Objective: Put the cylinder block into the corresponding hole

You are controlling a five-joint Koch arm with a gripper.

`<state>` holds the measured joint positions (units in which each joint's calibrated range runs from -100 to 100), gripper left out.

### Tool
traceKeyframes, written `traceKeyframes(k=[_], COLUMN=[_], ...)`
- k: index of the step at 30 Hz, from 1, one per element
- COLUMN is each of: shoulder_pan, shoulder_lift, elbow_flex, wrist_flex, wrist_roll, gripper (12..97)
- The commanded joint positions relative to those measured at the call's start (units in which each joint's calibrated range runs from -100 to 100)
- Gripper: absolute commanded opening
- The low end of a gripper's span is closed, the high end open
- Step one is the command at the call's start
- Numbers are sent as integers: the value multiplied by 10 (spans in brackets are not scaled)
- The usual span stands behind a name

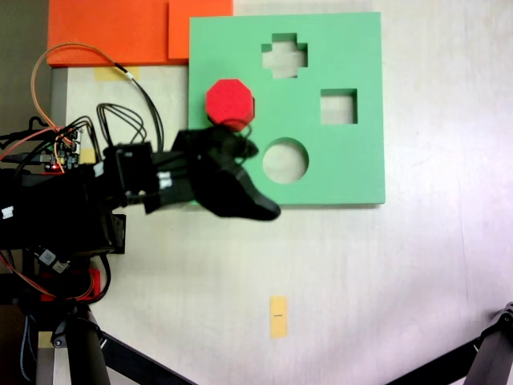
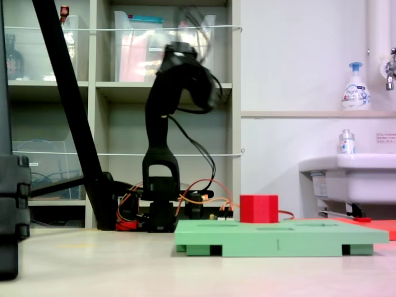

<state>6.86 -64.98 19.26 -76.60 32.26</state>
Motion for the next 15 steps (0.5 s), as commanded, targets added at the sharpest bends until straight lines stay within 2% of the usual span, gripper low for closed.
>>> traceKeyframes(k=[1,2,6,7,10,11,12,15], shoulder_pan=[-44,-54,-80,-79,-83,-83,-81,-70], shoulder_lift=[-25,-30,-102,-153,-264,-282,-297,-350], elbow_flex=[-1,-16,-185,-281,-619,-729,-796,-953], wrist_flex=[102,117,271,375,843,993,1060,1059], wrist_roll=[-55,-67,-136,-159,-232,-242,-248,-279], gripper=[636,609,603,601,478,473,470,472])
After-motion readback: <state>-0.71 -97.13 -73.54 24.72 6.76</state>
